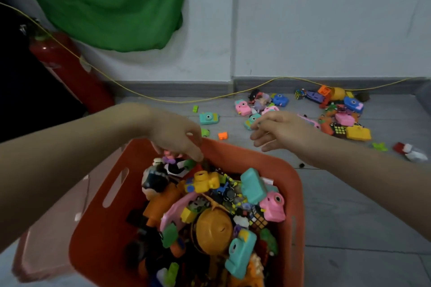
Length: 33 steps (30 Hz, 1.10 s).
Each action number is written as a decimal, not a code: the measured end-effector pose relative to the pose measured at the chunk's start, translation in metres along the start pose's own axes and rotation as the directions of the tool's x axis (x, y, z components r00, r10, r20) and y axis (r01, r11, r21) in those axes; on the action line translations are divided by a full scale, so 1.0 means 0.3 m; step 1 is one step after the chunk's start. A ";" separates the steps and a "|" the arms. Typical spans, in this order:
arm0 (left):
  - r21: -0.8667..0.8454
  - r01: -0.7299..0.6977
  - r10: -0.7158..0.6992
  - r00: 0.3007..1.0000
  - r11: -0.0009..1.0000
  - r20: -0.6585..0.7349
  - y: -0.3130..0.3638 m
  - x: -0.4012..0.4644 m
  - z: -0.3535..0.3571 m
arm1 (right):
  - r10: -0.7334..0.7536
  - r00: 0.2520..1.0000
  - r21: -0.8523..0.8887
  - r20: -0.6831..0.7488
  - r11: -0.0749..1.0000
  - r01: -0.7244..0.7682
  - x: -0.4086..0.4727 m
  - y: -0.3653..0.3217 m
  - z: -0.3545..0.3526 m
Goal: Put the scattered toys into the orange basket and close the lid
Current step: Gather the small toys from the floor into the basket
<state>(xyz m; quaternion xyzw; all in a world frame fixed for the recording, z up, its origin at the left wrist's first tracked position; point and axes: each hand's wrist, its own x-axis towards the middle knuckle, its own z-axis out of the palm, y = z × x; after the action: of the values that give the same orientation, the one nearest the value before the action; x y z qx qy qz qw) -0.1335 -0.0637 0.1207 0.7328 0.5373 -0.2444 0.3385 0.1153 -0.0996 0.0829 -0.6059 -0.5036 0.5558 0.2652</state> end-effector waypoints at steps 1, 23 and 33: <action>-0.008 -0.006 0.006 1.000 1.000 -0.012 0.011 0.019 -0.010 | 0.014 0.999 -0.024 -0.036 1.000 -0.014 0.009 0.017 -0.015; -0.030 0.123 -0.123 0.992 0.992 0.003 0.266 0.513 0.001 | 0.222 0.953 -0.730 -0.206 0.613 -0.301 0.190 0.536 -0.226; 0.053 0.428 -0.426 0.903 0.902 -0.047 0.192 0.736 -0.009 | -0.144 0.979 -0.705 -0.145 0.709 0.000 0.356 0.691 -0.194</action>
<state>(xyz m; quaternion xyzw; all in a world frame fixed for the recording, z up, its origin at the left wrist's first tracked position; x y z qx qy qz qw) -0.0117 0.0645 -0.0235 0.6116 0.6827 -0.3163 0.2446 0.2220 -0.0621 -0.1292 -0.6907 -0.6725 0.2522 0.0836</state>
